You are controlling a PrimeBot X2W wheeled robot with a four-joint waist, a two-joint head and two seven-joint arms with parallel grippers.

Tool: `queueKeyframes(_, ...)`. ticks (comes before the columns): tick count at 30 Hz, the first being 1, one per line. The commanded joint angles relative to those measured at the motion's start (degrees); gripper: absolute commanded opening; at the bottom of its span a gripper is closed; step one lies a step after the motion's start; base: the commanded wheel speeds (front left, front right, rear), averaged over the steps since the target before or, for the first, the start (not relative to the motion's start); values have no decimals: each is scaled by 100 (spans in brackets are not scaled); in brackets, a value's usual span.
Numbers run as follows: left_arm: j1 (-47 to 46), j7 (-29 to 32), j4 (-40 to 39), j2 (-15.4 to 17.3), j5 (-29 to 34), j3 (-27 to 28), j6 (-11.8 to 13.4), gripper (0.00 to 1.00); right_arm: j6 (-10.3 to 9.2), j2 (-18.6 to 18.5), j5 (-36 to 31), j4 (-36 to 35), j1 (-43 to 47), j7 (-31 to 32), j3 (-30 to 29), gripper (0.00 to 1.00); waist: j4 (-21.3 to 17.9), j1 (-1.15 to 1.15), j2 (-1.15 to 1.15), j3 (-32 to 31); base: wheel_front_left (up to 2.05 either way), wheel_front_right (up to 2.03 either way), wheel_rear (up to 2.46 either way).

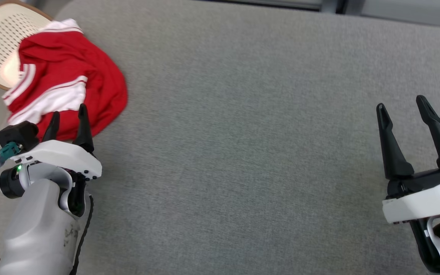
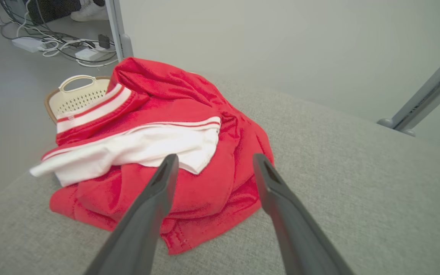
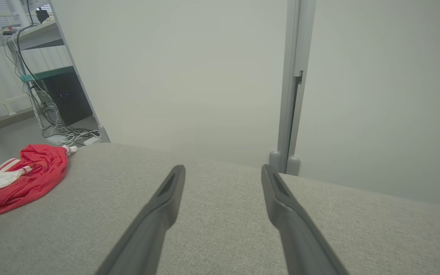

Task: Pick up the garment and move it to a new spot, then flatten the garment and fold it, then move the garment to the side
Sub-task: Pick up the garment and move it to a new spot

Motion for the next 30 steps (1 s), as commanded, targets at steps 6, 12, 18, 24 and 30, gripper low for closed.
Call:
queueKeyframes(6, -758, 67, 1406, -13, -279, 74, -265, 100, 0, 9, -37, -8, -244, -32, -49, 100, -390, 0, 0, 640, 0, 0, 0)
queueKeyframes(12, -1032, -113, 1818, 184, -209, 149, -308, 0, 0, 76, -42, 92, -320, -133, -91, 100, -460, 0, 0, 673, 0, 0, 0)
queueKeyframes(18, -689, -121, 516, 398, 283, 603, -67, 0, 0, 138, -32, 158, -198, -252, -214, 100, -422, 0, 0, 430, 0, 0, 0)
queueKeyframes(24, 33, -124, -1249, 286, 1023, 1177, -2, 0, 0, 183, 29, 281, -22, -377, -252, 100, -431, 0, 0, -72, 0, 0, 0)
queueKeyframes(30, 899, -124, -2912, -87, 1530, 1364, -126, 0, 0, 266, 78, 374, 155, -486, -310, 100, -545, 0, 0, -513, 0, 0, 0)
